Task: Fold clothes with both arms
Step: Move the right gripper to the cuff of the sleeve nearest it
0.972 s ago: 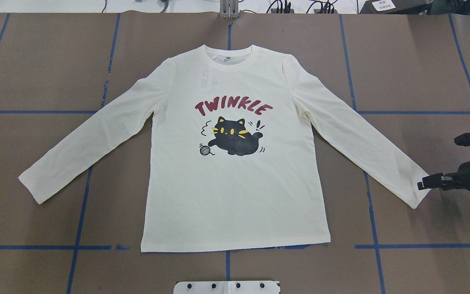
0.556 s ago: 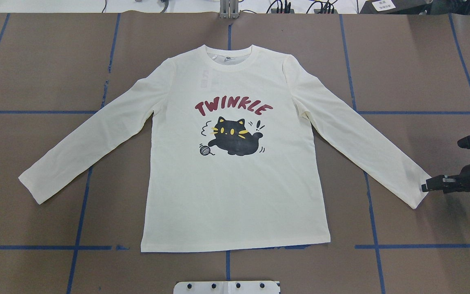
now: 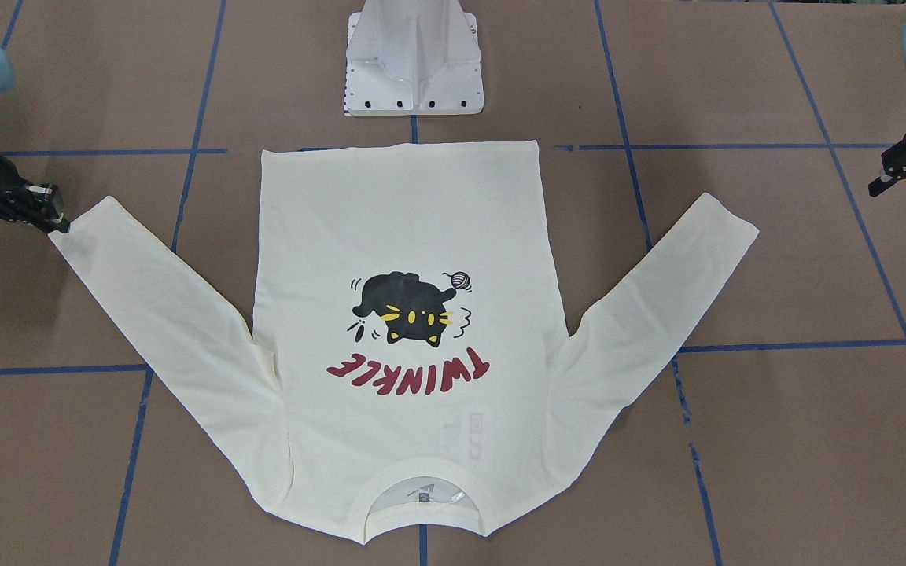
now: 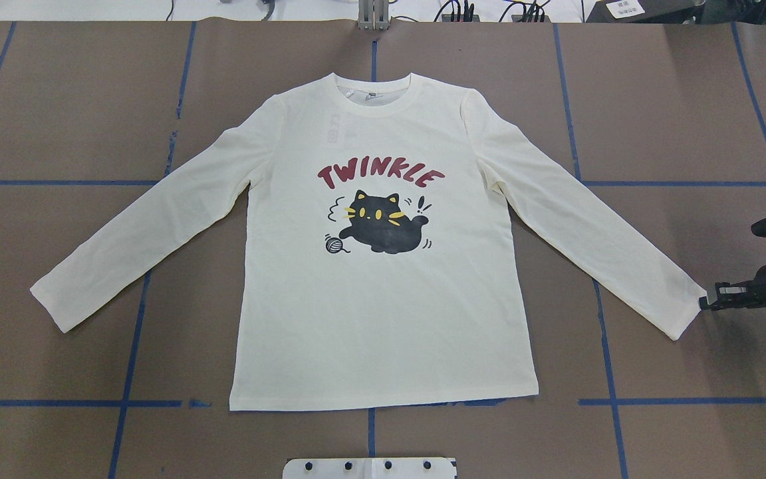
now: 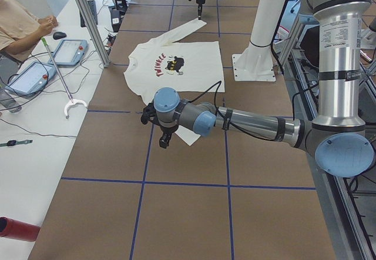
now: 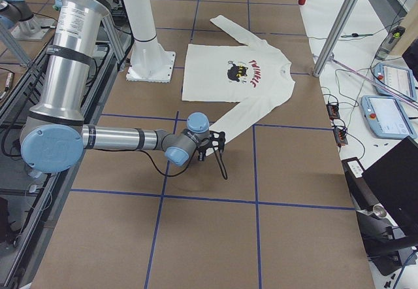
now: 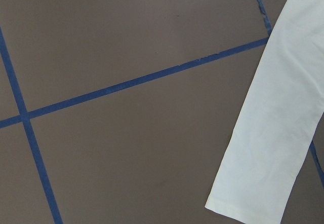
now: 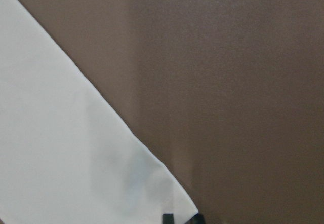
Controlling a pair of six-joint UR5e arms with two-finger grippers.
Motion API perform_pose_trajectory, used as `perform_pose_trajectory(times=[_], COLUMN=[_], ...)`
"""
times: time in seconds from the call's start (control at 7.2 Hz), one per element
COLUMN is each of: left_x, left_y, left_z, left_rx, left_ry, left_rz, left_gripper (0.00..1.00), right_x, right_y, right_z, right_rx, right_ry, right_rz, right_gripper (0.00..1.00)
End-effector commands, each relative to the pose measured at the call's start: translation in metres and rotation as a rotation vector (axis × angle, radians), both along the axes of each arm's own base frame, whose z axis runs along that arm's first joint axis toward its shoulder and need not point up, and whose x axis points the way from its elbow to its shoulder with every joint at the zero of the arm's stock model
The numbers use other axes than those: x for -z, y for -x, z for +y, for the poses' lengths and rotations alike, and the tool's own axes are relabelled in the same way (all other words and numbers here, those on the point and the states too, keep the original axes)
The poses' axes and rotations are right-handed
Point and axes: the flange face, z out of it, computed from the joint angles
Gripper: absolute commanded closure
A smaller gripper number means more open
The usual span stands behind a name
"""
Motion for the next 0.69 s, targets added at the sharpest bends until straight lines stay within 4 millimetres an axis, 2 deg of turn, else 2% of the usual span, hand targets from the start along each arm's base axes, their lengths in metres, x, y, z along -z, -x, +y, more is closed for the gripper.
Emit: perform_pose_trajectory(times=[0.0,0.14,0.42,0.56], left_x=[-0.001,-0.001,-0.002,-0.003], left_y=[0.0,0.0,0.0,0.0], left_z=[0.0,0.0,0.0,0.001], left_rx=[-0.002,-0.002,0.001,0.001], left_ry=[0.001,-0.001,0.003,0.003], left_rz=[-0.001,-0.001,-0.002,-0.005], left_gripper=[0.0,0.0,0.0,0.0], right_x=[0.003,0.008,0.074,0.111], right_y=[-0.002,-0.003,-0.004,0.014], right_z=[-0.004,-0.005,-0.007,-0.028], right_rx=[-0.011,-0.009,-0.006,-0.035], right_ry=[-0.005,-0.014,-0.077,-0.062], right_rz=[-0.004,-0.012,-0.096,-0.137], right_gripper=[1.0,1.0,1.0,1.0])
